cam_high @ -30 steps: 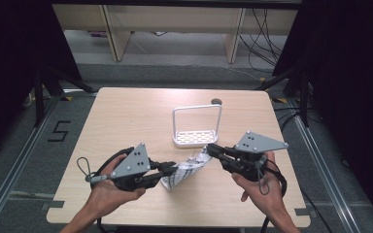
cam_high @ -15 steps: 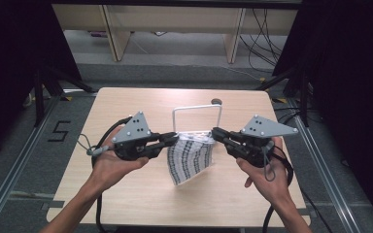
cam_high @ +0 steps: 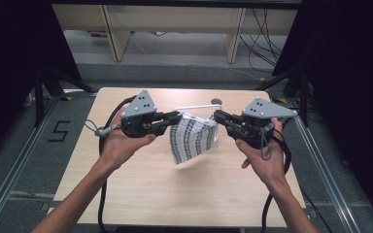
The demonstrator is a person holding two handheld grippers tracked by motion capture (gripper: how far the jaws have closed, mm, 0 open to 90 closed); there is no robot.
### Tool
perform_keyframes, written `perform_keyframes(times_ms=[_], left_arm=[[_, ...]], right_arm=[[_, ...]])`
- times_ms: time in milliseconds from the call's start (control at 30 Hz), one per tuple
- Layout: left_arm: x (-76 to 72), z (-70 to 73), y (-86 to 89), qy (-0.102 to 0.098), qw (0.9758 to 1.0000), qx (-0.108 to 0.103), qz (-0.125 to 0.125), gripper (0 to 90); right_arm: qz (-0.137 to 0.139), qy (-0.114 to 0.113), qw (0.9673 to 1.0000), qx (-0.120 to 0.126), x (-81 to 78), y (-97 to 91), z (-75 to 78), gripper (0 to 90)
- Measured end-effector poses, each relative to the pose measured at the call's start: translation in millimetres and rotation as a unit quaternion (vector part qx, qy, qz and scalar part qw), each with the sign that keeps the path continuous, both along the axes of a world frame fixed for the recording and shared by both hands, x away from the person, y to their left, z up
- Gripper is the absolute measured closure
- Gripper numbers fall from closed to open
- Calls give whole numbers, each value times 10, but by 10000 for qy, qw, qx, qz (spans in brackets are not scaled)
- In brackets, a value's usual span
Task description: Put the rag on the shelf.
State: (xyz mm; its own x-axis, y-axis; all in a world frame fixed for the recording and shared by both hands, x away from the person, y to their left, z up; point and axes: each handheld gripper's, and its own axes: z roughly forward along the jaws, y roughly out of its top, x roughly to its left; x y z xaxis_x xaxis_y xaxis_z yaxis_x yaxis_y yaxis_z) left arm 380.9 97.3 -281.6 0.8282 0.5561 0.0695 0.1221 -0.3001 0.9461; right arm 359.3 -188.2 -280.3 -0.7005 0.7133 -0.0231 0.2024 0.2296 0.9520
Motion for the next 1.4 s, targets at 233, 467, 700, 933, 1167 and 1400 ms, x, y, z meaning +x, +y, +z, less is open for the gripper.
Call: perform_keyframes(times_ms=[233,467,700,933,1167,1400], left_arm=[[161,75,-36,-32,9999,-58,146,840],[340,146,-110,-79,9996,-125,259,840],[540,172,-160,-97,9993,-166,323,838],[741,210,-203,-73,9986,-253,461,838],[917,258,-210,-74,9970,-429,636,838],[1199,229,-214,67,9939,-634,895,837]], right_arm=[[-147,-37,9999,8,155,-16,41,863],[-319,-123,9994,85,321,-37,97,863],[-431,-45,9989,179,491,-75,123,863],[-550,-19,9983,212,679,-61,155,863],[-687,-43,9972,295,867,-16,251,863],[-862,54,9957,331,1150,14,254,862]])
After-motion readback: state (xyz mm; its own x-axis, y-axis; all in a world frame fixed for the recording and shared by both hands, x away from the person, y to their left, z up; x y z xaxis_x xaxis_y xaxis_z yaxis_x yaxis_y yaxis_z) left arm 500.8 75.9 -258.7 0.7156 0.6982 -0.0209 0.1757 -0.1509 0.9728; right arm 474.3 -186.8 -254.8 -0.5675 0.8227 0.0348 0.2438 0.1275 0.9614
